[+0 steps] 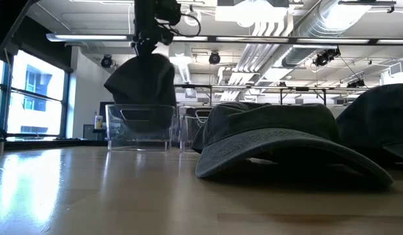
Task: Pick & Place hat
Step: Put the left gray cap into the left transparent bin
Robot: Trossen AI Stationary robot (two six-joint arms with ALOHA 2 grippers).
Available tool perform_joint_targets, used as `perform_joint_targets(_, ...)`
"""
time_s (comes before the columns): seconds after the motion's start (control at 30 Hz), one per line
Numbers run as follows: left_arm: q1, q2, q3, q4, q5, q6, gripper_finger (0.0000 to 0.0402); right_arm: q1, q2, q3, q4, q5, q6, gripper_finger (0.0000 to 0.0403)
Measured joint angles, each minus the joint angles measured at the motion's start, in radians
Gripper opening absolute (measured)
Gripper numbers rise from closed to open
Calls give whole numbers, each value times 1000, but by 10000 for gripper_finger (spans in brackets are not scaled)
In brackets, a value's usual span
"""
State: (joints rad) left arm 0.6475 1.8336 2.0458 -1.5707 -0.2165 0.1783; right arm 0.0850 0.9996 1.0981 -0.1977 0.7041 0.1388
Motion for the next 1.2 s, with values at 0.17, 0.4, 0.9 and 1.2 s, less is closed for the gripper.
perform_joint_targets(0.17, 0, 1, -59, 5, -3, -11, 10, -21, -7, 0, 0, -35, -42, 134)
perform_joint_targets(0.4, 0, 1, -101, 135, -2, 71, 10, -38, -7, 0, -5, -41, -76, 134)
perform_joint_targets(0.9, 13, 67, -107, 285, -17, 308, 10, -48, -7, 0, -8, -112, -35, 134)
perform_joint_targets(1.2, 13, 85, -56, 82, 44, 80, 10, -48, -7, 0, -8, -110, -16, 134)
